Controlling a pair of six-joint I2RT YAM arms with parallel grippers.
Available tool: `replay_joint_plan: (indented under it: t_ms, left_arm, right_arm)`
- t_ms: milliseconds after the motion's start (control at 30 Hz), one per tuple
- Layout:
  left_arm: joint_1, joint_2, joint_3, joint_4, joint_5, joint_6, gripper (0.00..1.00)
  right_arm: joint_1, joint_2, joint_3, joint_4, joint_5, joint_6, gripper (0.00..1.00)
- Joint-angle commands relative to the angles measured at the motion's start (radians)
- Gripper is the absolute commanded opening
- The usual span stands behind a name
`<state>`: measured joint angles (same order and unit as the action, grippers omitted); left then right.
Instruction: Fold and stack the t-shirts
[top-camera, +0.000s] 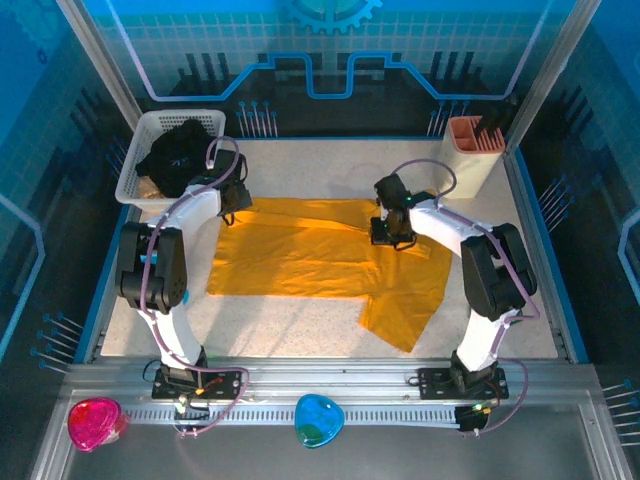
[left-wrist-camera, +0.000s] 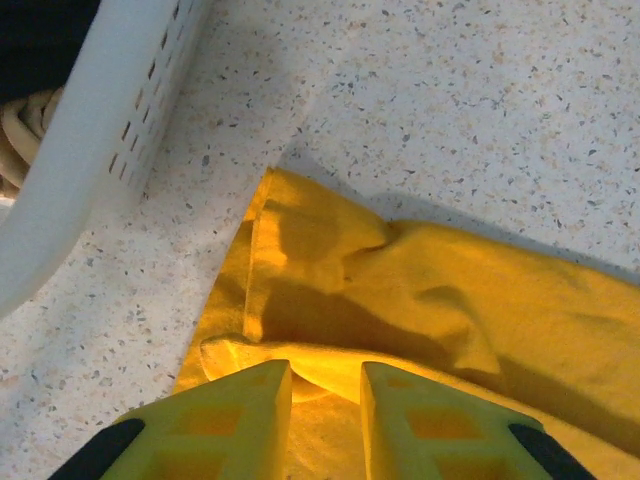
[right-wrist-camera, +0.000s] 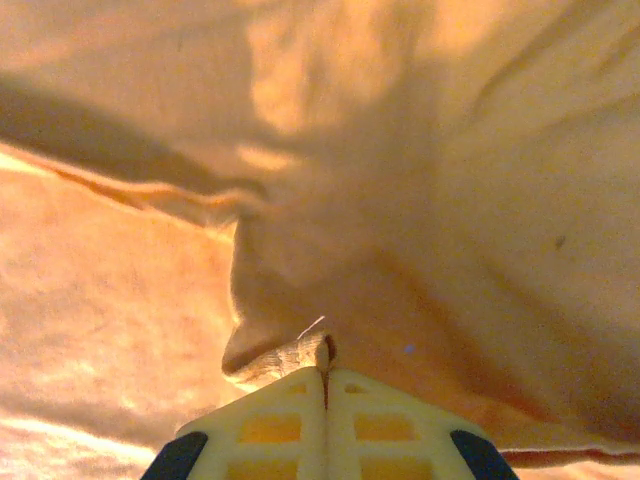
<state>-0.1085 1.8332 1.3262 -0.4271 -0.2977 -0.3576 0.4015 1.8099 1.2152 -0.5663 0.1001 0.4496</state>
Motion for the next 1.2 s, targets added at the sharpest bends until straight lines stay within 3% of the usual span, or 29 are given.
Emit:
replay_joint_plan:
  t_ms: [0,200,433,567,833,1167]
  left_arm:
    - [0.000,-0.031,-0.015,0.002,0.008,0.016,0.22]
    - [0.000,-0.024,-0.005,0.003,0.004,0.026,0.22]
    - [-0.002,0.048,0.064,-0.029,0.021,0.029,0.21]
    - [-0.011,0.119,0.126,-0.059,0.029,0.031,0.20]
    - [-0.034,0.260,0.238,-0.150,0.044,0.033,0.08]
    - [-0.057,0.234,0.186,-0.220,0.019,0.044,0.05]
  right_arm:
    - [0.042,-0.034,-0.049,0.009,0.038,0.092,0.07]
    - [0.099,-0.086,-0.083,-0.008,0.057,0.136,0.13]
    - [0.096,-0.099,-0.011,-0.086,0.095,0.114,0.23]
    - [0.077,-0.083,0.030,-0.098,0.109,0.097,0.23]
    - [-0.015,-0.021,0.066,-0.086,0.101,0.066,0.18]
    - [-0.212,0.073,0.123,-0.091,0.085,-0.005,0.19]
